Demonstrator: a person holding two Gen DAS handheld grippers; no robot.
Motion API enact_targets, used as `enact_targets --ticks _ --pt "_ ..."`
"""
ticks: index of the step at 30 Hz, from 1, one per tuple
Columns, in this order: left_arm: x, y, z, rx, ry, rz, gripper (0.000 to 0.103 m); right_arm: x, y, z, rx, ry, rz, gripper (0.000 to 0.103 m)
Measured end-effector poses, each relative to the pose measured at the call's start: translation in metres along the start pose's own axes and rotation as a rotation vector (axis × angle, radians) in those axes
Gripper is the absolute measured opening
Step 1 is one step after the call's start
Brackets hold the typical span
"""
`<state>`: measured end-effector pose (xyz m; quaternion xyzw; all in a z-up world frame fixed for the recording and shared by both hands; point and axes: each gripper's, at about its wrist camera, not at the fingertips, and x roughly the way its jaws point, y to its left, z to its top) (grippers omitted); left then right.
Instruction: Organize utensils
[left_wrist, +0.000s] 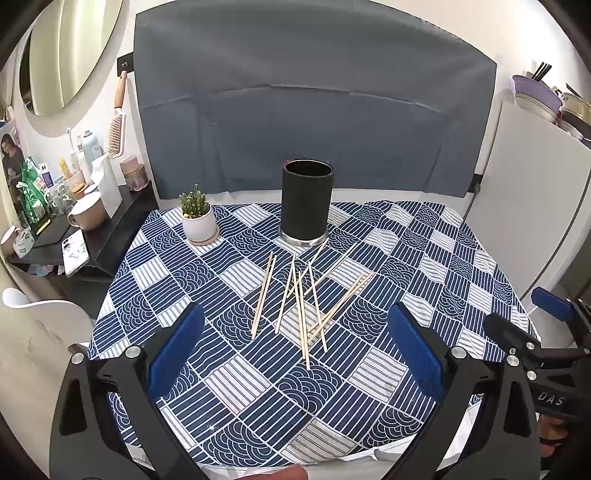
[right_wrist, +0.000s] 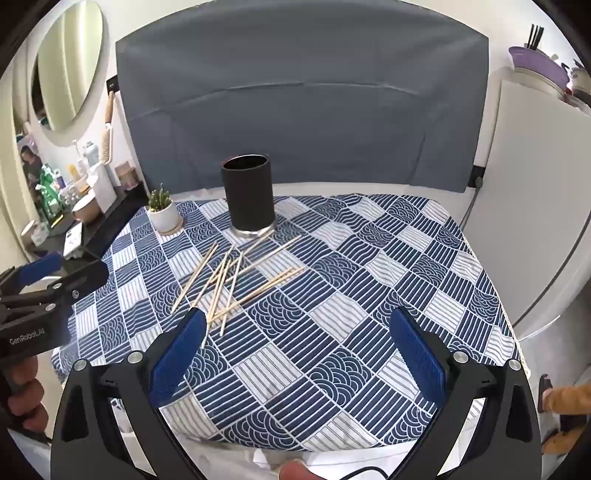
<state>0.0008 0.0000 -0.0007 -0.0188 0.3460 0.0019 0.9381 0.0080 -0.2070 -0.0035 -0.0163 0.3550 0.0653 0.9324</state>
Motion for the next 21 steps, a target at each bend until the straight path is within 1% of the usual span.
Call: enact_targets --ticks 7,11,15,21 --pt "-0.001 -0.009 0.000 0.004 0.010 0.005 0.097 0.000 0.001 0.000 0.003 0.004 -0.016 0.095" --pt "0.005 0.001 0.004 -0.013 0.029 0.017 0.097 0.002 0.000 -0.002 0.013 -0.007 -0.022 0.095" --pt "0.000 0.004 0.001 -0.009 0.011 0.014 0.097 -0.005 -0.001 0.000 0.025 -0.005 -0.024 0.095" --pt "-0.001 0.002 0.001 0.005 0.011 0.009 0.097 -0.006 -0.001 -0.002 0.031 -0.002 -0.021 0.095"
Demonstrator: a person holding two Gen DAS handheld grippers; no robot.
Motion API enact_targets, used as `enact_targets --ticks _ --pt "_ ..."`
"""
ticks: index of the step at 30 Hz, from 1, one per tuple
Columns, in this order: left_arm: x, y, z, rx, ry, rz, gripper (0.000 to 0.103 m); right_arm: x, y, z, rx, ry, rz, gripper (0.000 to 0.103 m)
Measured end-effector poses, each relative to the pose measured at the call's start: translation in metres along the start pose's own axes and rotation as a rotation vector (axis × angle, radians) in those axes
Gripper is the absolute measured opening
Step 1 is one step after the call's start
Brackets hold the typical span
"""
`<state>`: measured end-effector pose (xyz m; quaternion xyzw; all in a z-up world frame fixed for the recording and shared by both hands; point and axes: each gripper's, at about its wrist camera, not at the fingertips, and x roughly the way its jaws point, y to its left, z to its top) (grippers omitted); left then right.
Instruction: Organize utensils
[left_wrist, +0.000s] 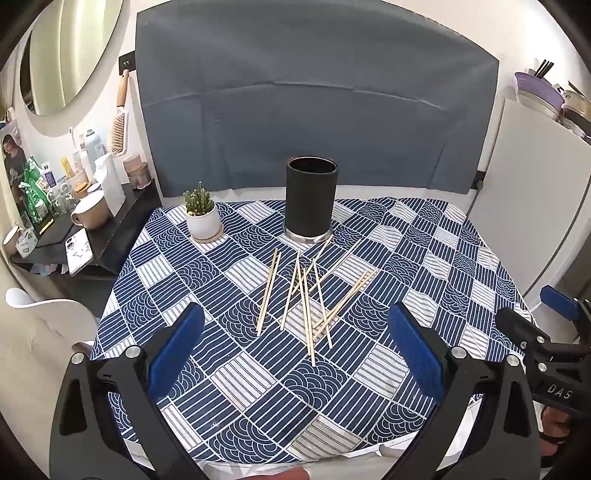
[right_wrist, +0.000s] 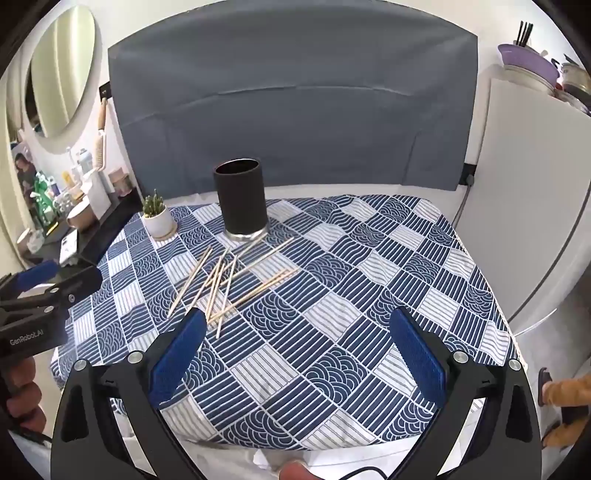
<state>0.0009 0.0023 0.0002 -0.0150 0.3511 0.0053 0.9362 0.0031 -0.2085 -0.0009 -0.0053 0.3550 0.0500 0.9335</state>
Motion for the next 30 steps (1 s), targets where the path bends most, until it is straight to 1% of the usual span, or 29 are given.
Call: enact_targets --ticks 9,30 --pt "-0.0001 -0.0003 -0.0001 0.004 0.006 -0.012 0.097 -0.0017 0.0019 -0.0031 -0.007 -0.004 -0.007 0.095" --pt "0.0034 -0.0016 -0.0006 0.016 0.010 -0.002 0.097 0.0051 0.0025 -0.0032 -0.005 0.008 0.001 0.095"
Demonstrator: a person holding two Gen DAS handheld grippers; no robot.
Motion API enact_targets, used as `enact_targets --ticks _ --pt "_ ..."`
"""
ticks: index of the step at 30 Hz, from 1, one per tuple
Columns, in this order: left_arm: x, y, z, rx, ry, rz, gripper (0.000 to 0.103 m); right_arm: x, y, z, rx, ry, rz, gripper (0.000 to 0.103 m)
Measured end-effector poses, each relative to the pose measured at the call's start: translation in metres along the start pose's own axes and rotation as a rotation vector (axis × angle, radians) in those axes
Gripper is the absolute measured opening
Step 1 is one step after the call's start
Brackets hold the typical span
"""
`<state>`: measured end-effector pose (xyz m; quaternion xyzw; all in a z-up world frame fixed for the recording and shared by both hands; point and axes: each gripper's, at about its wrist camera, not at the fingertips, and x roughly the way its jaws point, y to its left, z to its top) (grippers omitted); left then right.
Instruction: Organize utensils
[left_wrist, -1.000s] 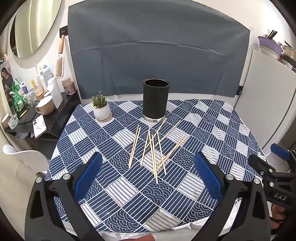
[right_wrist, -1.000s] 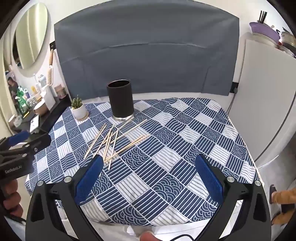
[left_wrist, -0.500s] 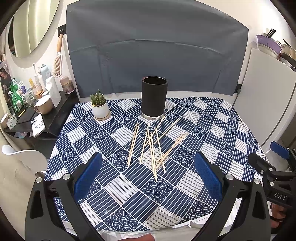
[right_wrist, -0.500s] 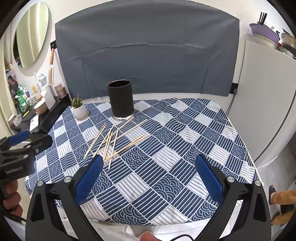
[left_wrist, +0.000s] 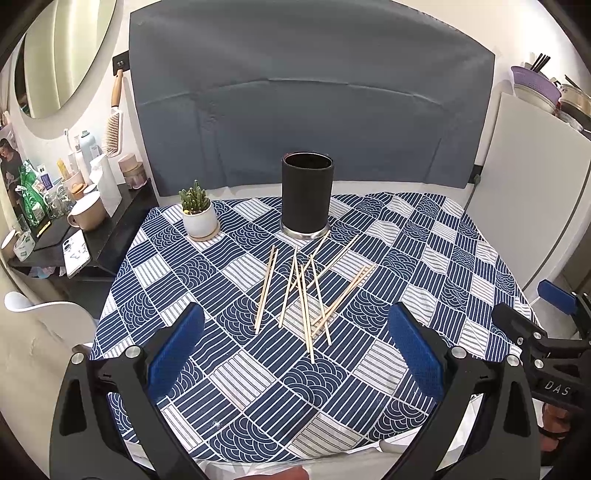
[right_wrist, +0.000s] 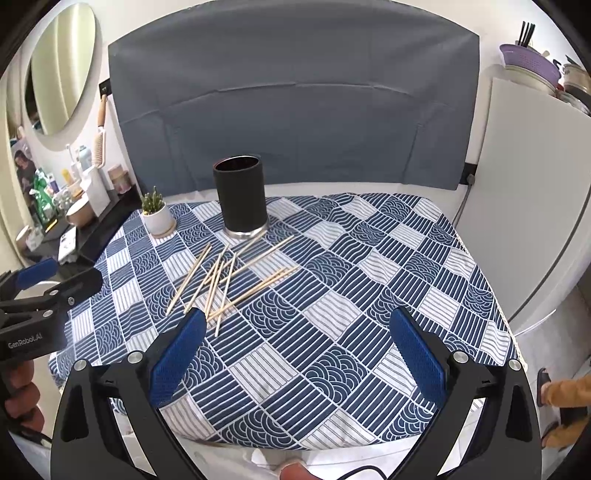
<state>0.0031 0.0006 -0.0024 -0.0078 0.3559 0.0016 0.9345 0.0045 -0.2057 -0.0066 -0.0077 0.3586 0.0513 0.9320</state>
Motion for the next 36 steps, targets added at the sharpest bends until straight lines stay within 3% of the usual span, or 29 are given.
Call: enact_targets --ticks 22,36 --pt "0.033 0.010 0.003 -0.025 0.090 -0.035 0.097 0.036 0.006 0.008 0.001 0.089 0.021 0.095" --pt "0.060 0.025 0.012 -0.056 0.155 0.002 0.097 0.078 0.011 0.023 0.011 0.166 0.051 0.095"
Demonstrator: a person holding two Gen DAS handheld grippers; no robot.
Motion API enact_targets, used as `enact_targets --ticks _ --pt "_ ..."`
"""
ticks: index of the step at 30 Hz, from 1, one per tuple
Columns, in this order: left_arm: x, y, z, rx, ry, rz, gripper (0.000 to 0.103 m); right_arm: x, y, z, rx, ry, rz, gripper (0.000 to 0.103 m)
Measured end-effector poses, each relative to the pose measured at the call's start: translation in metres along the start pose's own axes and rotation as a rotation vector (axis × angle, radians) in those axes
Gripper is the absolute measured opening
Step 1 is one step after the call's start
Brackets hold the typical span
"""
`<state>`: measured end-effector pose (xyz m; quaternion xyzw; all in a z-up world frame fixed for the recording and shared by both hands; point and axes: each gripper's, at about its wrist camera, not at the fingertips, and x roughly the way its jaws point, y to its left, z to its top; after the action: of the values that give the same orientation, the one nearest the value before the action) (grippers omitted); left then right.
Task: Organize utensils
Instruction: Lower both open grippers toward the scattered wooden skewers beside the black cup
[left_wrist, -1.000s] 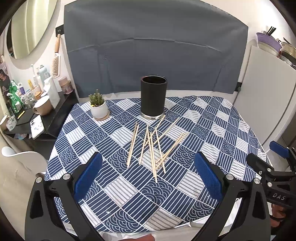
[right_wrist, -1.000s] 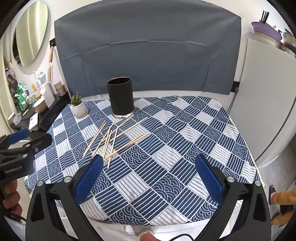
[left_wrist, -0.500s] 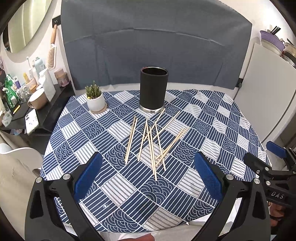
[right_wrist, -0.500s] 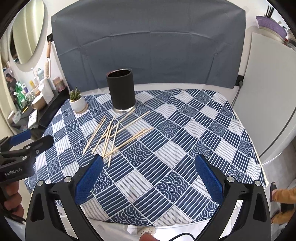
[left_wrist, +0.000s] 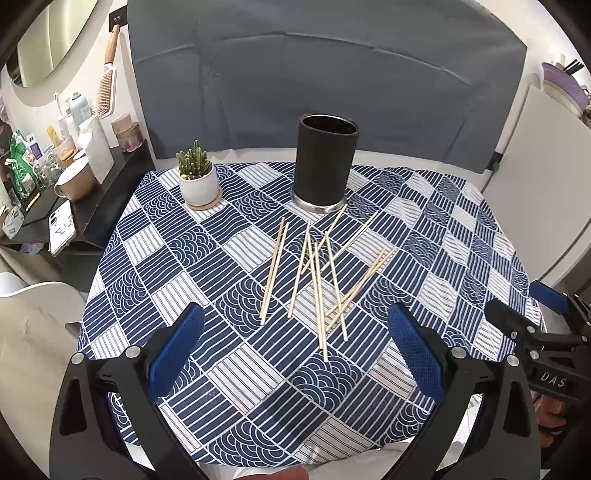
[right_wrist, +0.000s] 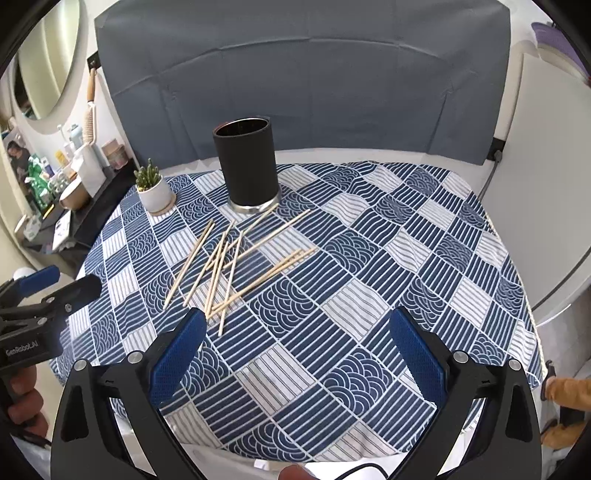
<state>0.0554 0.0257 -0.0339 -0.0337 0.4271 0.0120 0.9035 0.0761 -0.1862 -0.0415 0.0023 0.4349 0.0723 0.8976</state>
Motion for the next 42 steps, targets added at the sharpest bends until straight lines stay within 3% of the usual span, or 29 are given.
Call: enact_targets --ticks 13,28,33,42 --pt "0.047 0.004 0.026 0.022 0.106 0.019 0.097 0.057 -0.017 0.023 0.103 0.120 0.015 0.095" --pt "0.119 0.014 0.044 -0.013 0.248 -0.033 0.097 0.134 -0.020 0.047 0.107 0.271 -0.069 0.095" --pt "0.141 0.024 0.048 -0.019 0.278 -0.013 0.097 0.156 -0.018 0.058 0.090 0.277 -0.122 0.095" --pt "0.181 0.040 0.058 -0.007 0.319 0.035 0.097 0.199 -0.032 0.060 0.147 0.346 -0.133 0.095"
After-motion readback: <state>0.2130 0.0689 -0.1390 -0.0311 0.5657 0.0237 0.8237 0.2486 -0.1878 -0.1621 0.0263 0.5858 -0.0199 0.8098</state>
